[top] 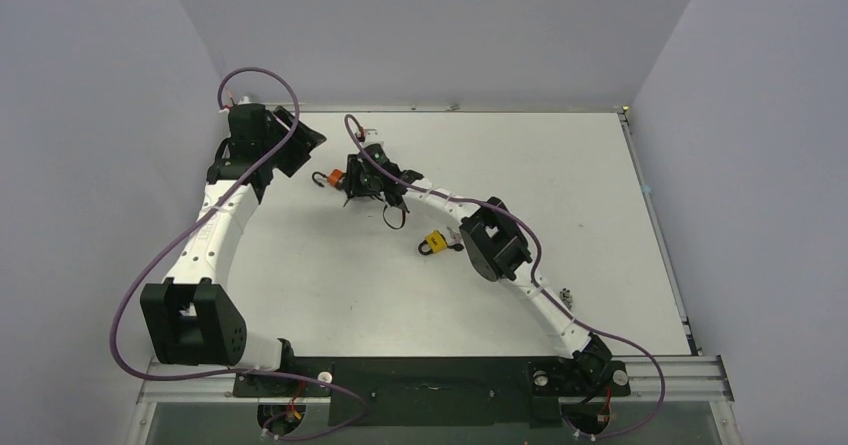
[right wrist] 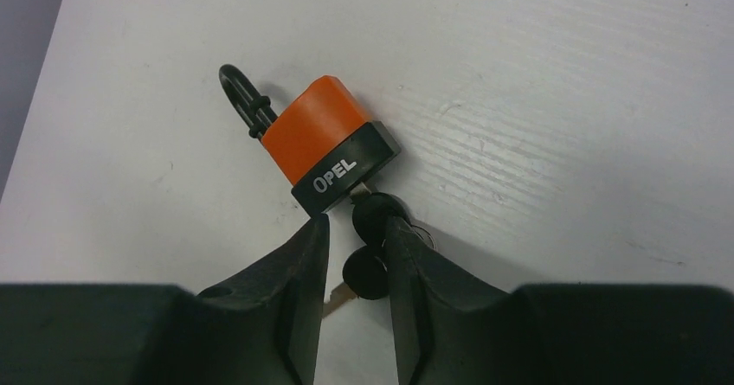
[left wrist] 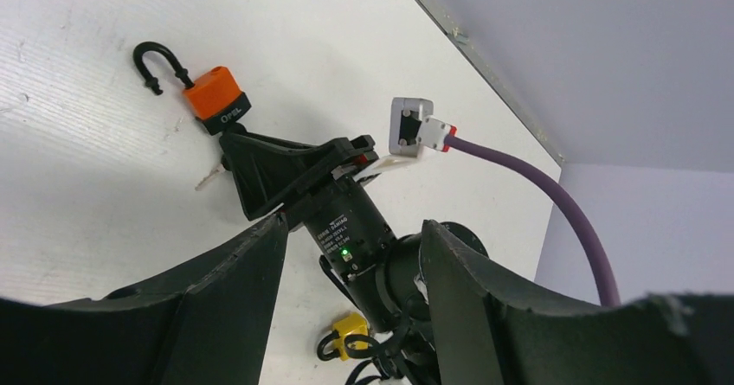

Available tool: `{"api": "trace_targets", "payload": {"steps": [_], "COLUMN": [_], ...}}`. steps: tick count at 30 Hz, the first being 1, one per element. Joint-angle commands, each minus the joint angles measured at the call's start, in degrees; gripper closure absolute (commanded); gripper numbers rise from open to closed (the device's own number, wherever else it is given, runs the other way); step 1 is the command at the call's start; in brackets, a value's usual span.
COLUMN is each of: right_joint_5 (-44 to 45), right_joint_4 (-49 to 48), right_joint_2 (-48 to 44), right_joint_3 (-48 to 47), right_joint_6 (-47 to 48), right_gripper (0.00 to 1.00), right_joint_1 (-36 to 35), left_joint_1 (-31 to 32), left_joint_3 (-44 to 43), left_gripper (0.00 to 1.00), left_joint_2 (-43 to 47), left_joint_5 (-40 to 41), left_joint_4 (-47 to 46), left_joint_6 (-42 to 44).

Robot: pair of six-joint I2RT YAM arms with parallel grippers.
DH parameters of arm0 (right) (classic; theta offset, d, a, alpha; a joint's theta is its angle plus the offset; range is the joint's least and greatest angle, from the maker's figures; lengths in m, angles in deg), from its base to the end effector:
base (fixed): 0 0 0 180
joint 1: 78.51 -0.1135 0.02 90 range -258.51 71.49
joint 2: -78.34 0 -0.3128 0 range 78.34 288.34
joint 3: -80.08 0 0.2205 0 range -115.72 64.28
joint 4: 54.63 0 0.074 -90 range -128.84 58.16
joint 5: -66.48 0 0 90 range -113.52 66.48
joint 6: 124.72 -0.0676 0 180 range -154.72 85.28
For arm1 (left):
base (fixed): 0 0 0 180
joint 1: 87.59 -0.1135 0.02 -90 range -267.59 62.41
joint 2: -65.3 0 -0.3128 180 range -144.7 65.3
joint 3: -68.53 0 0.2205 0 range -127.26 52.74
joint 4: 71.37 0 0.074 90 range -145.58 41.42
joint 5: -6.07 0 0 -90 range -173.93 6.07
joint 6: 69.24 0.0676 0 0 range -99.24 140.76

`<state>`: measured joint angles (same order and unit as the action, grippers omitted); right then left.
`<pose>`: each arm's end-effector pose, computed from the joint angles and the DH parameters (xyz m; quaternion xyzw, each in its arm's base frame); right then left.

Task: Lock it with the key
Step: Move the lock to the center of the board.

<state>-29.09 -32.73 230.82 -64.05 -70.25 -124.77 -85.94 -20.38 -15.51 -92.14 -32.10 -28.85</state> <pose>0.4361 0.4652 0.1548 -0.1051 0.8600 0.3576 0.3485 0.3085 -0.0185 0.3804 -0.3210 0.8081 -0.2681 0.4147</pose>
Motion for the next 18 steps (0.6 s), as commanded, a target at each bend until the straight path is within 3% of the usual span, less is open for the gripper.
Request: {"api": "trace_targets", "payload": {"steps": [1,11,18], "right_joint_5": [3.27,4.72,5.32], "right_joint_4": [4.01,4.63,2.93], "right_joint_2": [-4.54,-9.25,-15.92], "right_joint_3": [2.03,8.61,19.36], "right_joint_6": [3.83,8.5,12.24], "right_gripper": [0.71,0.69,0.72], "right_joint_1": [-0.85,-1.46,-1.55], "left_joint_1": [-0.43,-0.5,-0.4], "left_joint_3": [-0.03,1.62,3.25], "left_gripper": [0.44,0.44,0.44], "left_joint_2": [-0.43,-0.05,-1.15], "left_joint_5": [2.05,3.22,5.21], "left_joint_4": [-5.38,-4.96,-3.96], "left_joint_6": [-1.44,-0.47,1.0]}}
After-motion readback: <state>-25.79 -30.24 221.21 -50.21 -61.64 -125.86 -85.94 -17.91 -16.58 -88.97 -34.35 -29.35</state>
